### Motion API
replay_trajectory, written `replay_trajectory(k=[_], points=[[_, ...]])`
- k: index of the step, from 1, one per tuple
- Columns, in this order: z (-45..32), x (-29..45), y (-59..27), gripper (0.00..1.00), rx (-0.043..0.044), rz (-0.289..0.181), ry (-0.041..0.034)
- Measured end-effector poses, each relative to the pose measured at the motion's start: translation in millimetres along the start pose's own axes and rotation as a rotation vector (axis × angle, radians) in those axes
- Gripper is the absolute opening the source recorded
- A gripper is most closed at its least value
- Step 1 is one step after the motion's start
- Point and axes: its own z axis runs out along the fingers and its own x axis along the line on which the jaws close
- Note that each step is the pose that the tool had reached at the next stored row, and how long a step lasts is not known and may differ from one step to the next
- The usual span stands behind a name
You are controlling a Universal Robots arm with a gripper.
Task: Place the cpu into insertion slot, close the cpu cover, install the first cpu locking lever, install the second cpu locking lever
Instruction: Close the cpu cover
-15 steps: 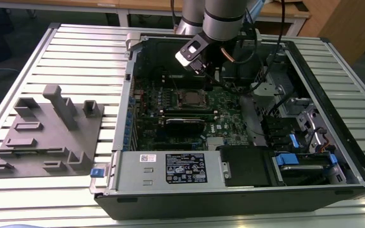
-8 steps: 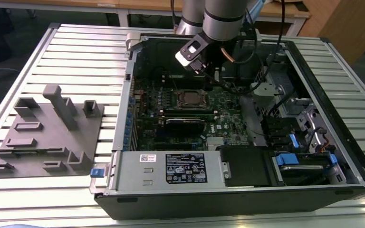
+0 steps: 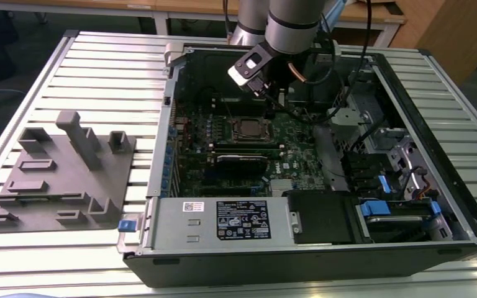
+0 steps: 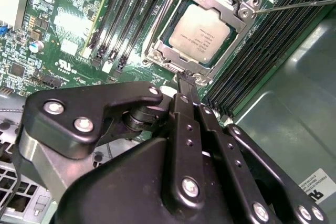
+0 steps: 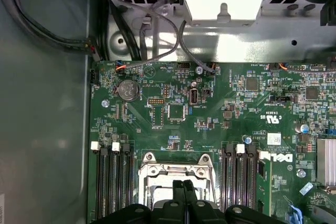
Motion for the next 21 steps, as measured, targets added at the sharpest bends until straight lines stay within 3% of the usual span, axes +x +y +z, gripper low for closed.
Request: replay_trajectory(k=[3,13,21], points=[[0.1,0.0,0.0,0.11,0.0006,-0.008,0.0003],[0.1,0.0,-0.1,0.11,0.0060,-0.151,0.0019],[0.1,-0.3,-2.0,0.11,0.0039,-0.175,0.0019]])
